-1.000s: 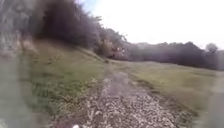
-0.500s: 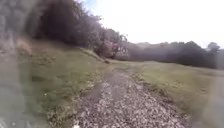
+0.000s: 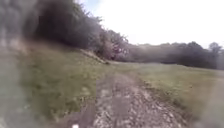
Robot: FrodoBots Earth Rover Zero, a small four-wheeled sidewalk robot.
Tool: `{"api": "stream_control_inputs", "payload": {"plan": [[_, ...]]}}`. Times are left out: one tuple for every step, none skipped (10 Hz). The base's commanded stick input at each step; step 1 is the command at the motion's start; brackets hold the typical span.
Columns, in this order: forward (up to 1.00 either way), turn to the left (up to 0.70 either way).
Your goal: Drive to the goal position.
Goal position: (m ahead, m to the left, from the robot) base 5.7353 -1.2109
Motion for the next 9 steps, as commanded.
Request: {"api": "stream_control_inputs", "payload": {"plan": [[1.00, 0.00], [1.00, 0.00], [1.00, 0.00], [1.00, 0.00], [1.00, 0.00], [1.00, 0.00], [1.00, 0.00], [1.00, 0.00], [1.00, 0.00]]}}
